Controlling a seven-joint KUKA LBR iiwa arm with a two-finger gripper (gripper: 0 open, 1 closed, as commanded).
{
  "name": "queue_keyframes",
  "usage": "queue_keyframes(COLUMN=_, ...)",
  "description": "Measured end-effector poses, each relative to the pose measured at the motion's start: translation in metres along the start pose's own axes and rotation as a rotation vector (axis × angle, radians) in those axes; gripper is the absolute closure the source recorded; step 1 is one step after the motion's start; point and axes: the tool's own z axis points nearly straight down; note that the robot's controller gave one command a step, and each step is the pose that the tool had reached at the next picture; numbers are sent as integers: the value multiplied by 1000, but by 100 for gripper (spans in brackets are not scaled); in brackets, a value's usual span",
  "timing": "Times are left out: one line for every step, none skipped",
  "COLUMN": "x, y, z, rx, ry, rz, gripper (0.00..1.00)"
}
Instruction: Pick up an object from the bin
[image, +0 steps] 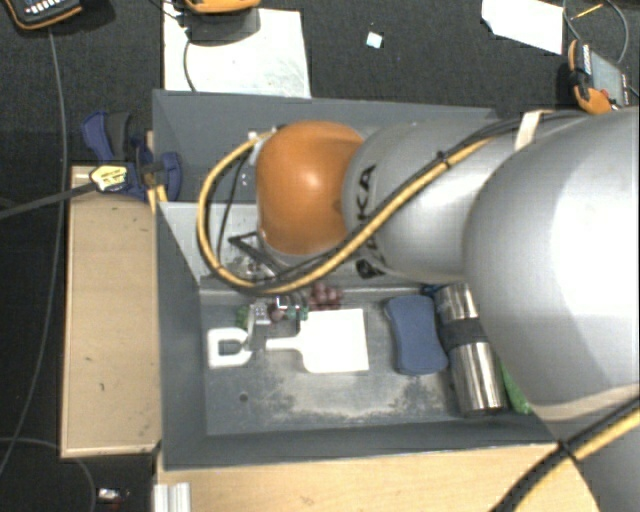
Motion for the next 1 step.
queue_keyframes(x=-2, y=-1, z=-5, rx=-2, ry=-8, rz=8, gripper=0)
